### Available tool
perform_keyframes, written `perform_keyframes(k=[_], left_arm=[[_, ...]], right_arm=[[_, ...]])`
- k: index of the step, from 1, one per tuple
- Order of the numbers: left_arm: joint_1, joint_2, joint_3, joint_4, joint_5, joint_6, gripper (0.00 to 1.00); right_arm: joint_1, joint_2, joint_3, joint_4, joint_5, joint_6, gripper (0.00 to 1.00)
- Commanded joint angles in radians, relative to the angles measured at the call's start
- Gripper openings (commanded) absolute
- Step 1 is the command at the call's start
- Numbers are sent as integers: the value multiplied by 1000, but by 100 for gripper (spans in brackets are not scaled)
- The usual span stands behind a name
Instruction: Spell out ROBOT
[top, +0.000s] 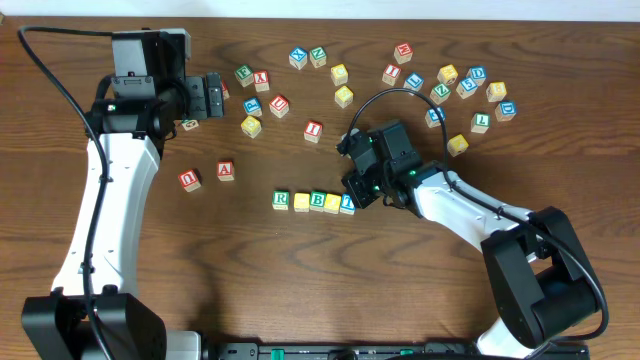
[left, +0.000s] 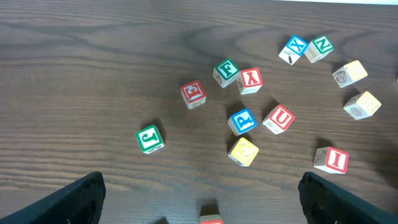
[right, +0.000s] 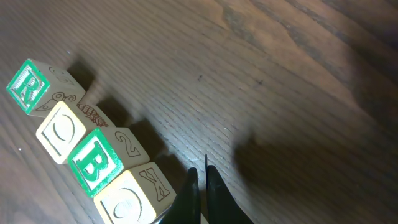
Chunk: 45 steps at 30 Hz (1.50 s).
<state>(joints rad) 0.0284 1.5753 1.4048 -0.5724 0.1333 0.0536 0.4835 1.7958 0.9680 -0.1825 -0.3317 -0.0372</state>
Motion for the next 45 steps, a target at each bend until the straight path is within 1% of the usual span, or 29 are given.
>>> perform_keyframes(k=[1, 10, 20, 27, 45], left_arm=[[1, -16, 13, 0, 13, 6, 98], [1, -16, 13, 0, 13, 6, 98], [1, -16, 13, 0, 13, 6, 98], [1, -16, 13, 0, 13, 6, 98], [1, -16, 13, 0, 13, 6, 98]], right_arm=[[-6, 7, 19, -2, 44, 6, 1], [-36, 7, 19, -85, 182, 14, 1], [-117, 7, 19, -129, 163, 14, 1], [-100, 7, 19, -220, 112, 18, 1], [-10, 7, 18, -264, 85, 86, 1]])
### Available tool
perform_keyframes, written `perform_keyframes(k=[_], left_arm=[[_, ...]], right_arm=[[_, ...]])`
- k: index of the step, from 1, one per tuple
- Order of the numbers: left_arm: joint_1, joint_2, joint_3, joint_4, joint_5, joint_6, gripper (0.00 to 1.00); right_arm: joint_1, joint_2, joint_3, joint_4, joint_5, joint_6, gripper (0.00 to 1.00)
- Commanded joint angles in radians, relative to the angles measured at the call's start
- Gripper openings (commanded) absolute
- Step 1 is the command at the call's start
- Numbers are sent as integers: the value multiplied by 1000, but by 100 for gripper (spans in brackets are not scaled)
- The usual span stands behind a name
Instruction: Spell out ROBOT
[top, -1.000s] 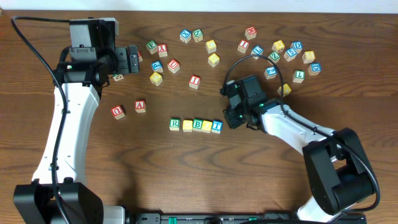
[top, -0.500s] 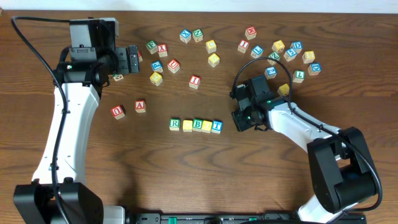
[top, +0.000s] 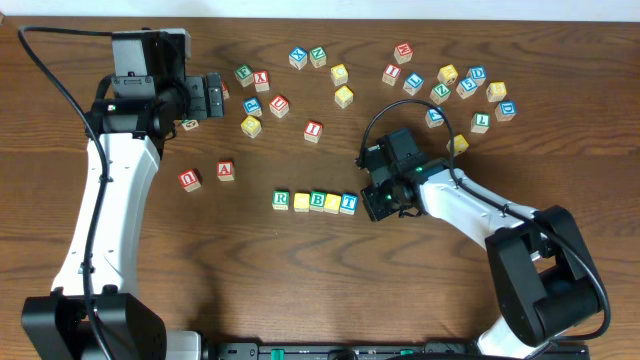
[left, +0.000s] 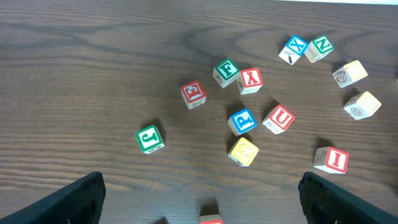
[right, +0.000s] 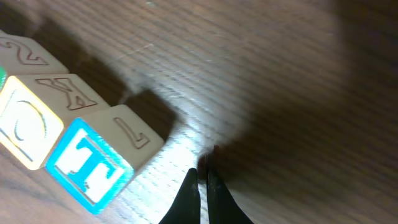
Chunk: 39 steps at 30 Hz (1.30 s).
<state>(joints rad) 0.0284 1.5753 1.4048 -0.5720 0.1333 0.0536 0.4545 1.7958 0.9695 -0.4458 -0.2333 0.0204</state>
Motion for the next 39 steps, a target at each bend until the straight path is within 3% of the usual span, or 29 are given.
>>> perform_keyframes(k=[1, 39], left_arm=[[1, -16, 13, 0, 13, 6, 98], [1, -16, 13, 0, 13, 6, 98]], right_arm=[[24, 7, 16, -1, -13, 32, 1], [37, 7, 17, 38, -32, 46, 1]])
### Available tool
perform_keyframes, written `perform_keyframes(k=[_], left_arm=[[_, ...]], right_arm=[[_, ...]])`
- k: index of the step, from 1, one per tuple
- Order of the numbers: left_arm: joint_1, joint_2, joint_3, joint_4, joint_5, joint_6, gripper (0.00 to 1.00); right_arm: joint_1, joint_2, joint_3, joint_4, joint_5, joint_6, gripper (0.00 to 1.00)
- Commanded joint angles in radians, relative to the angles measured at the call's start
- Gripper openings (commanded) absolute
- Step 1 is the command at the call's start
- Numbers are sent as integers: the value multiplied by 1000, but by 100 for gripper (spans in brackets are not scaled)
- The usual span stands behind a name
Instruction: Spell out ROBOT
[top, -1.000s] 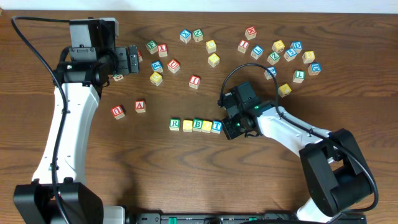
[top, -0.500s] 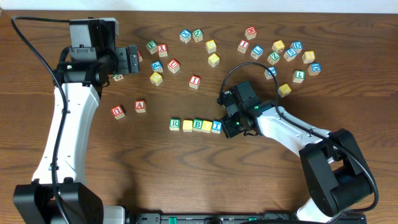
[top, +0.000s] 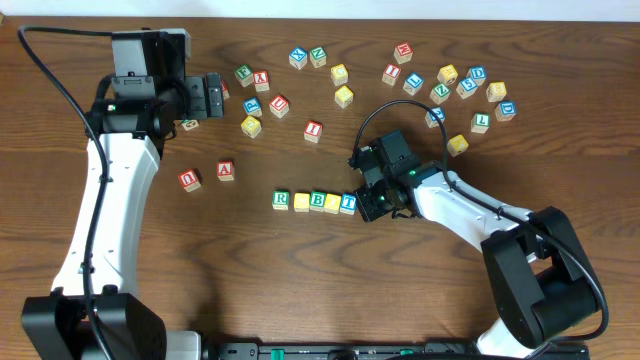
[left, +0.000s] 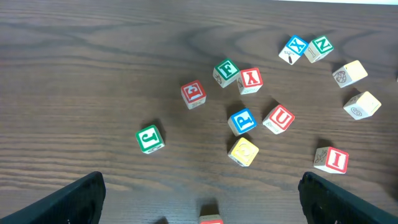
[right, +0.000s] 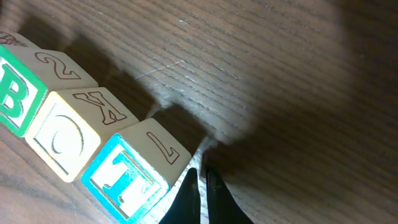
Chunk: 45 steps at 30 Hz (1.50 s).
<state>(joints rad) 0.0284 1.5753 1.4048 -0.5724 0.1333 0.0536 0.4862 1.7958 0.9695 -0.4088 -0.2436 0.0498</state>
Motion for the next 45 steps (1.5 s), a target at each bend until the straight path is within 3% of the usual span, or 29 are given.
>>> perform_keyframes(k=[1, 45], left_arm=[[1, -16, 13, 0, 13, 6, 98], [1, -16, 13, 0, 13, 6, 98]], right_arm=[[6, 7, 17, 2, -23, 17, 1], [26, 7, 17, 16, -49, 14, 1]])
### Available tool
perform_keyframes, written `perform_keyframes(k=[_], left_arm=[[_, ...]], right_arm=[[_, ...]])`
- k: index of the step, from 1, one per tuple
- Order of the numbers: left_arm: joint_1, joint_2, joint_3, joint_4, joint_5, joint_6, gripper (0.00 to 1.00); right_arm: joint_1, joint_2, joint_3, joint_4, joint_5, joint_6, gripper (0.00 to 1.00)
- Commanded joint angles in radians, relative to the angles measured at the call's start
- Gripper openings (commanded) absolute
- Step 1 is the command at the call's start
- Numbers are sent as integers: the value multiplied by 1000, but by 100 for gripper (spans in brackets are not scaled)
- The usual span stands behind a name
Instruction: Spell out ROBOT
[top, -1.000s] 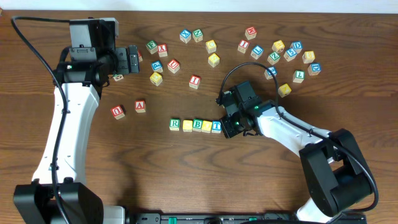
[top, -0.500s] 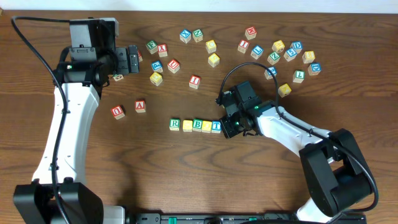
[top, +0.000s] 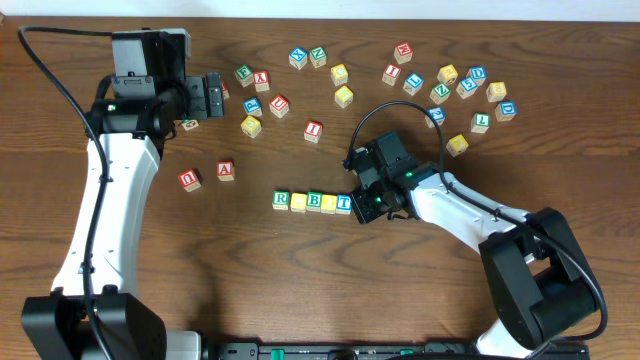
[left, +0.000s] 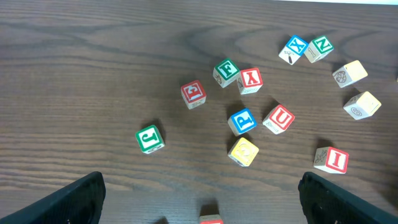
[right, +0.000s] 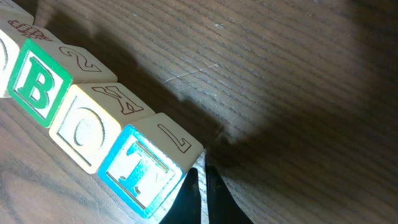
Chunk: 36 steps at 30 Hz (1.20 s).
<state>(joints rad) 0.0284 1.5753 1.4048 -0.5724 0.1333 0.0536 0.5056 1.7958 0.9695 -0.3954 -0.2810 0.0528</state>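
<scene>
A row of wooden letter blocks lies at the table's middle: green R (top: 281, 200), yellow O (top: 298, 201), green B (top: 315, 202), yellow O (top: 330, 203) and blue T (top: 344, 204). In the right wrist view the green B (right: 41, 89), the yellow O (right: 84, 135) and the blue T (right: 142, 170) sit touching. My right gripper (right: 200, 177) is shut, its tips against the T's right side, nothing between them. My left gripper (top: 212, 94) hangs open at the far left, over scattered blocks.
Loose blocks are strewn across the back: green J (left: 150, 138), red E (left: 193, 93), green F (left: 226, 70), blue P (left: 242, 121), red U (left: 278, 118), red I (left: 331, 160). A red A (top: 226, 170) and another red block (top: 190, 179) lie left of the row.
My right gripper has shifted left with the blue T block, which now sits tight against the yellow O, closing the row. The left arm has not moved.
My right gripper, shut, was at the row's right end by the second O. Then it stood to the right of the T, which lay a little off the row. Then it touched the T's side, and now the T is flush with the row.
</scene>
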Motion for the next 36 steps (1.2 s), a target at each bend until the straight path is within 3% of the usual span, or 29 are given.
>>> perform_keyframes(k=[1, 22, 36], left_arm=[[1, -16, 13, 0, 13, 6, 98], [1, -16, 13, 0, 13, 6, 98], [1, -16, 13, 0, 13, 6, 98]], right_arm=[[6, 7, 17, 3, -8, 16, 1], [-36, 7, 17, -9, 145, 73, 1], [-124, 7, 17, -23, 383, 189, 1]])
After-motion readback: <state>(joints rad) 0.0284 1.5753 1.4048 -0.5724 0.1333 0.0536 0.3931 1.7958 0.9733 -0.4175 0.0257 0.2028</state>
